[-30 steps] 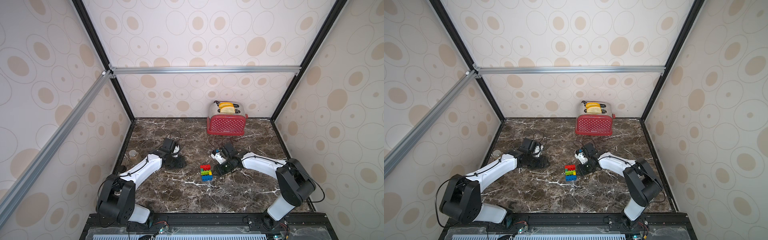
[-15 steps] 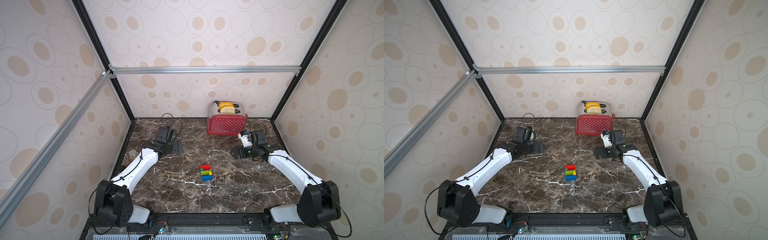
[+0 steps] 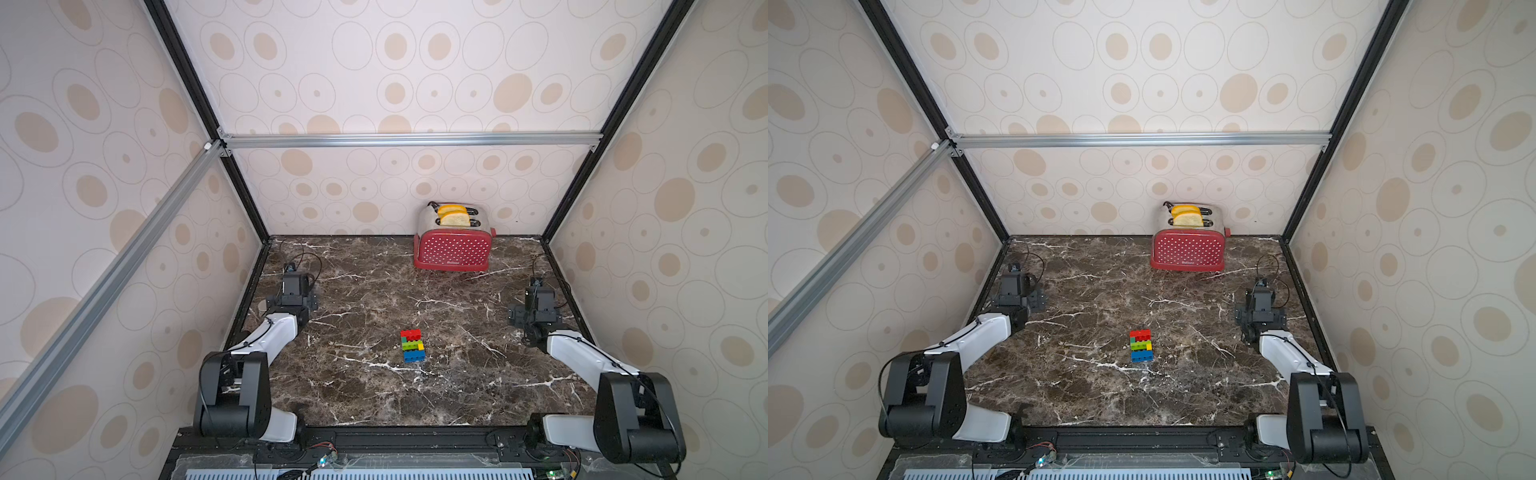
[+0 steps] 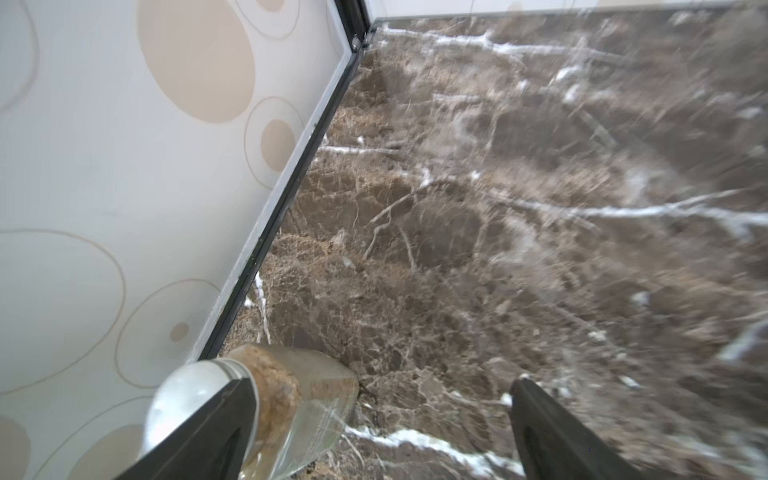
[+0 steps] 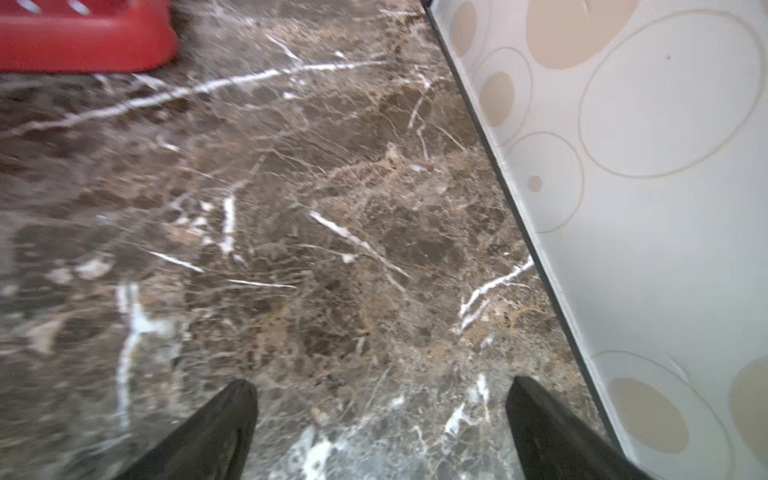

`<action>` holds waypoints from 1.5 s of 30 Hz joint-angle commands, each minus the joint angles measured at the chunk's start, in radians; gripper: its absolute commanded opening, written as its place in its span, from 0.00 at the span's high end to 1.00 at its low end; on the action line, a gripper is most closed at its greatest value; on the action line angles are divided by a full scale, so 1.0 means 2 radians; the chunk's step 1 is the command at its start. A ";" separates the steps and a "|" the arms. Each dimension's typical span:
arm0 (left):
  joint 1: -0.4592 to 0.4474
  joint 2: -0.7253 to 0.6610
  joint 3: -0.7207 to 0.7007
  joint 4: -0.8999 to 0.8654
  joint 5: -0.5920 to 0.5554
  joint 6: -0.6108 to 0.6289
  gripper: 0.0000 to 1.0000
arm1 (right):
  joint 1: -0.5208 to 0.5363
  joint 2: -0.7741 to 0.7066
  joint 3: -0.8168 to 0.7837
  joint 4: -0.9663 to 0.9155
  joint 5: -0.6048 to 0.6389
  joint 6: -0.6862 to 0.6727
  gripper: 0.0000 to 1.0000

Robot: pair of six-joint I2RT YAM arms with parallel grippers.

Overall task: Assemble the number 5 with lego
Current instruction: Reset both arms

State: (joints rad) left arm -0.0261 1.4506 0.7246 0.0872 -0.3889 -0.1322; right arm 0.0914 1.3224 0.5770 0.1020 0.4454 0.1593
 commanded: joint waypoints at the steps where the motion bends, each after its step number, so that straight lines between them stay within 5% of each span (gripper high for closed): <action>1: 0.000 -0.002 -0.056 0.161 -0.003 0.027 0.01 | -0.007 0.013 -0.039 0.171 0.044 -0.044 0.00; 6: 0.000 0.033 -0.122 0.321 0.047 0.049 0.01 | -0.016 0.044 -0.071 0.271 -0.019 -0.042 0.00; 11: 0.011 0.050 -0.156 0.392 0.105 0.058 0.01 | -0.017 0.126 -0.112 0.445 -0.132 -0.104 0.00; 13: 0.010 0.051 -0.148 0.380 0.103 0.055 0.01 | -0.017 0.102 -0.078 0.330 -0.110 -0.081 0.00; 15: 0.012 0.055 -0.150 0.391 0.104 0.055 0.01 | -0.019 0.120 -0.094 0.399 -0.110 -0.090 0.00; 17: 0.012 0.053 -0.149 0.383 0.103 0.054 0.01 | -0.017 0.103 -0.083 0.345 -0.109 -0.082 0.00; 34: 0.011 0.047 -0.154 0.386 0.101 0.055 0.01 | -0.019 0.108 -0.085 0.356 -0.110 -0.087 0.00; 35: 0.009 0.046 -0.155 0.389 0.094 0.056 0.01 | -0.019 0.108 -0.084 0.357 -0.110 -0.087 0.00; 37: 0.007 0.038 -0.168 0.401 -0.020 0.009 0.01 | -0.019 0.103 -0.097 0.376 -0.074 -0.071 0.00; 39: 0.012 0.032 -0.185 0.426 -0.009 0.008 0.01 | -0.030 0.092 -0.127 0.416 -0.077 -0.052 0.00; 42: 0.010 0.048 -0.151 0.382 0.058 0.039 0.01 | -0.024 0.112 -0.072 0.335 -0.144 -0.094 0.00; 45: 0.010 0.044 -0.158 0.391 0.036 0.032 0.01 | -0.029 0.105 -0.087 0.355 -0.127 -0.077 0.00</action>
State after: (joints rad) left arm -0.0082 1.5452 0.3912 0.8654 -0.2974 -0.0681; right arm 0.0353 1.5360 0.3946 0.8230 0.2054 -0.0002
